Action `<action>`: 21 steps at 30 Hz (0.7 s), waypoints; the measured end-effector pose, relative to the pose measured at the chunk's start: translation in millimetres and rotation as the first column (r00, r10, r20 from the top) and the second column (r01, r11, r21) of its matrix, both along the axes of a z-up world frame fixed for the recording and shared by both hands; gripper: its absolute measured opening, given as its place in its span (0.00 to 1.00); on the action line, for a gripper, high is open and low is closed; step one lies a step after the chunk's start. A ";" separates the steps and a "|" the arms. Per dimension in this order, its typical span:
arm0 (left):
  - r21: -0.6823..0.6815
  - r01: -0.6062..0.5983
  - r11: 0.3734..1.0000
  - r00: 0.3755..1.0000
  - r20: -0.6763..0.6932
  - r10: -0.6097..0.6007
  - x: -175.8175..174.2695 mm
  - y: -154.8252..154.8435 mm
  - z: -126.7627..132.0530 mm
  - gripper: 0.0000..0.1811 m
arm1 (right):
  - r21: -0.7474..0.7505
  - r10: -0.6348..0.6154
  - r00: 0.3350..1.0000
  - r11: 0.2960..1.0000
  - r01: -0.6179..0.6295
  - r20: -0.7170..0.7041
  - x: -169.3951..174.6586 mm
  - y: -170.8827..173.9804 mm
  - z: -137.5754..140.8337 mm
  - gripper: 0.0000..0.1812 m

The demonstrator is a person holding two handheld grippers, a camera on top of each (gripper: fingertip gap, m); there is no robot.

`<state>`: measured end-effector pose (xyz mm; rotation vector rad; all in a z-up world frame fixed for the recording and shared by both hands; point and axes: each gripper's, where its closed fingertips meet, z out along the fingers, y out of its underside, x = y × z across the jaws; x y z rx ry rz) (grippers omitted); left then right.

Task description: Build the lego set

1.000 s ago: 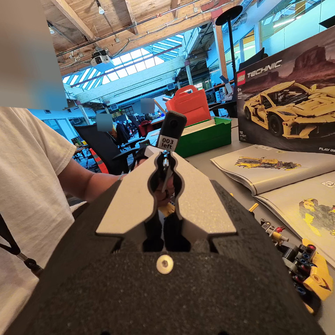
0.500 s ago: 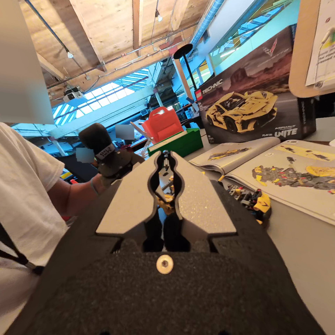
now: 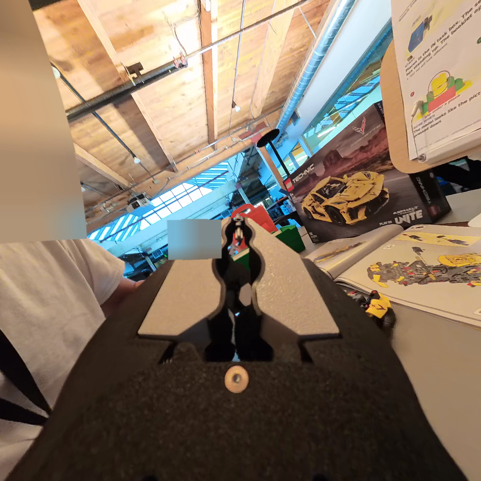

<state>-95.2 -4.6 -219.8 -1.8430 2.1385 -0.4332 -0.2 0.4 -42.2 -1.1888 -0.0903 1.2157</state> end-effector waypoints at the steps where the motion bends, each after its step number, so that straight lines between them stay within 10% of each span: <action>1: 0.003 0.008 1.000 1.000 -0.024 -0.008 -0.9 -0.2 -3.6 0.09 | 0.004 0.007 1.000 1.000 -0.007 -0.017 1.3 -0.9 1.4 0.03; 11: 0.028 0.054 0.998 0.997 -0.063 -0.052 -2.4 -2.0 -14.4 0.02 | 0.007 0.036 0.998 0.999 -0.036 -0.047 1.5 -2.5 3.3 0.03; 15: 0.054 0.061 0.997 0.990 0.122 -0.067 6.0 -8.8 4.9 0.02 | -0.087 0.004 0.999 0.996 -0.001 0.032 0.1 8.0 -14.9 0.03; 21: 0.061 -0.020 0.998 0.912 0.410 -0.007 -16.7 -19.7 52.0 0.02 | -0.316 0.345 0.873 0.918 -0.237 0.346 -75.7 -5.2 -67.7 0.03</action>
